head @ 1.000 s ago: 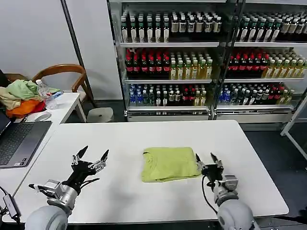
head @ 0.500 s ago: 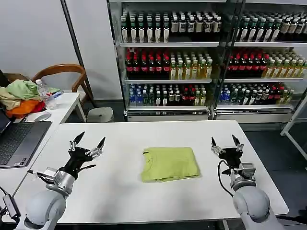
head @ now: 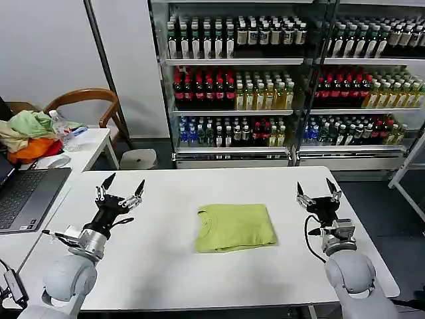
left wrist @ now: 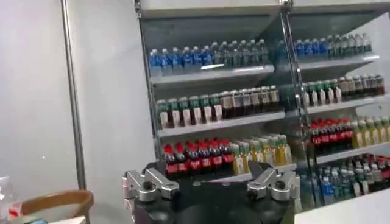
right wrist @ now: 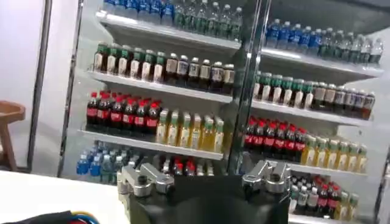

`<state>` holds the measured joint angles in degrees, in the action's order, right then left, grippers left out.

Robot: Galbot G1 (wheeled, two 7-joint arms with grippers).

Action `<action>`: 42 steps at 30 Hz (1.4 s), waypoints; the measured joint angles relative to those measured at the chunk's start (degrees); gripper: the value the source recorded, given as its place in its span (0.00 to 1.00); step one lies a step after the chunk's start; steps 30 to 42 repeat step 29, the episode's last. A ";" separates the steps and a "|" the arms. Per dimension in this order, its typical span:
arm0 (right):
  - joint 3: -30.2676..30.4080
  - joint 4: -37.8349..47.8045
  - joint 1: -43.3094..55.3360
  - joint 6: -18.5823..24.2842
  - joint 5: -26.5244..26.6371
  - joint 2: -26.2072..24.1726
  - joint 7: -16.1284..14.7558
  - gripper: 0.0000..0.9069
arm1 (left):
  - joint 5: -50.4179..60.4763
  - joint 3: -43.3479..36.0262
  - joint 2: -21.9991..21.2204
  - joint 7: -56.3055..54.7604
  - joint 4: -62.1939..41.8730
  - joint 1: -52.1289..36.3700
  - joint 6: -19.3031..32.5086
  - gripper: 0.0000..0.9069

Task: Fold and organize the clothes.

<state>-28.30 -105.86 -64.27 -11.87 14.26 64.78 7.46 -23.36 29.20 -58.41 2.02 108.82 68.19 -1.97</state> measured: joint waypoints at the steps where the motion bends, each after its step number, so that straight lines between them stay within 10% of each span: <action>1: -0.02 0.12 0.11 0.05 -0.14 -0.10 -0.08 1.00 | 0.00 -0.10 0.09 0.00 -0.01 -0.05 0.09 1.00; 42: 1.58 5.21 2.91 5.02 -6.10 -0.92 -3.17 1.00 | 0.48 0.46 1.12 3.57 -4.85 -2.55 3.43 1.00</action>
